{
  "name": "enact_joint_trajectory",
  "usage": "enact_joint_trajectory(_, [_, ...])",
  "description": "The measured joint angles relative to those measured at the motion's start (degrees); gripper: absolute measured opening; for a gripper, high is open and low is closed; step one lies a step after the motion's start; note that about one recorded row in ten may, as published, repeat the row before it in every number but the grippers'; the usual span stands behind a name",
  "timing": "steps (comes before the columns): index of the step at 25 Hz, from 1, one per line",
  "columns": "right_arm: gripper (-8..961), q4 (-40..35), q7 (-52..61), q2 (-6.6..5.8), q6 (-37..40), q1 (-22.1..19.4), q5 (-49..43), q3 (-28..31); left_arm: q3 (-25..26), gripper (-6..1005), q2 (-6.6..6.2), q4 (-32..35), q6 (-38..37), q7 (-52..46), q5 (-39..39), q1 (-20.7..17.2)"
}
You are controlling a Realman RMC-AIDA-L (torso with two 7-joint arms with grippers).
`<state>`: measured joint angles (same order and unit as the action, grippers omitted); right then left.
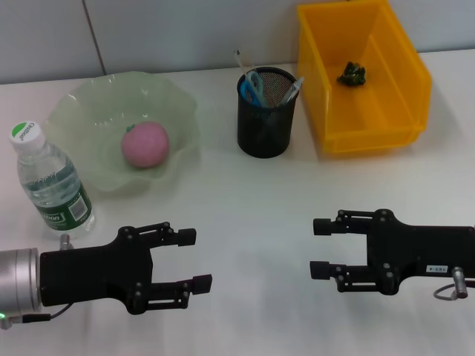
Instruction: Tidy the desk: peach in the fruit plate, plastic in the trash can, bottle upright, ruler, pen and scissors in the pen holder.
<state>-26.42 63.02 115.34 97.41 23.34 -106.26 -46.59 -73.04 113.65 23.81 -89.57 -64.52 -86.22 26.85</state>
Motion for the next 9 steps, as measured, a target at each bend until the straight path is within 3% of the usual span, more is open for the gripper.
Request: enact_joint_trajectory(9, [704,0.0,0.0,-0.03,0.2,0.1,0.3,0.2,-0.1,786,-0.01,0.0,0.1,0.0,0.0,0.0])
